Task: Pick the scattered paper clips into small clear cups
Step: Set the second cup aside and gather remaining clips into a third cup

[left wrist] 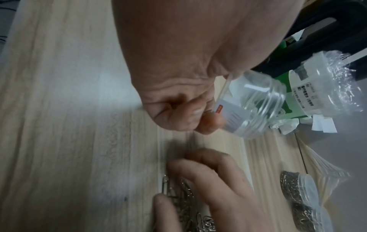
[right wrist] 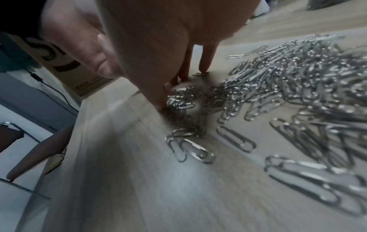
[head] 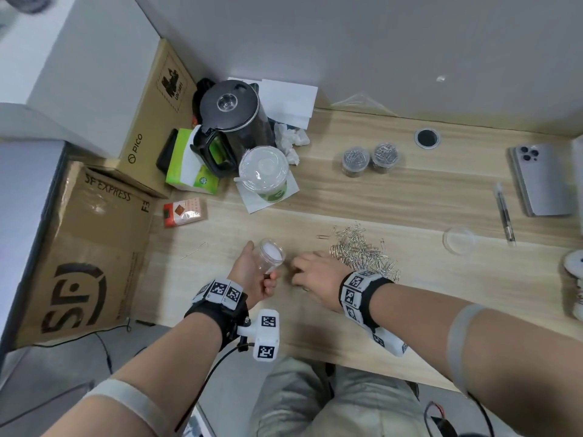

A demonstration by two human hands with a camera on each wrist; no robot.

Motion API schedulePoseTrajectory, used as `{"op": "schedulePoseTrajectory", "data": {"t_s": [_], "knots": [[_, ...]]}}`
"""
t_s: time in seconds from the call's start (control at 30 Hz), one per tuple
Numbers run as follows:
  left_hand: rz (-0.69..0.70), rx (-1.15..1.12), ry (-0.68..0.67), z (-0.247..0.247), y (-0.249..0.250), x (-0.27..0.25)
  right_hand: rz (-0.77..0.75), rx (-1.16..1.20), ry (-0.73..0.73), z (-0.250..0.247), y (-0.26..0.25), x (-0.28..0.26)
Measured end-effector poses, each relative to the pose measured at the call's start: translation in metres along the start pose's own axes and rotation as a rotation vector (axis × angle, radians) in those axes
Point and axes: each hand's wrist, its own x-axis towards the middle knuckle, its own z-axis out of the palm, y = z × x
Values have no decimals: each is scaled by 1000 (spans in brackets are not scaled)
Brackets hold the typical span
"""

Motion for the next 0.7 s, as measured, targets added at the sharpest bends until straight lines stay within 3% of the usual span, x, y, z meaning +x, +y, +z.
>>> {"op": "schedulePoseTrajectory", "data": {"t_s": [0.2, 0.3, 0.4, 0.53, 0.7], "knots": [[9, 43, -15, 11, -1, -2, 75, -32, -7, -8, 30, -23], [8, 75, -40, 21, 0, -4, 106, -39, 62, -18, 44, -39], [4, 97, -49, 31, 0, -4, 307, 9, 131, -24, 57, -53], [-13, 131, -63, 39, 1, -4, 632, 149, 113, -31, 68, -75], [-57, 144, -47, 40, -8, 2, 647, 138, -37, -20, 65, -84]]}}
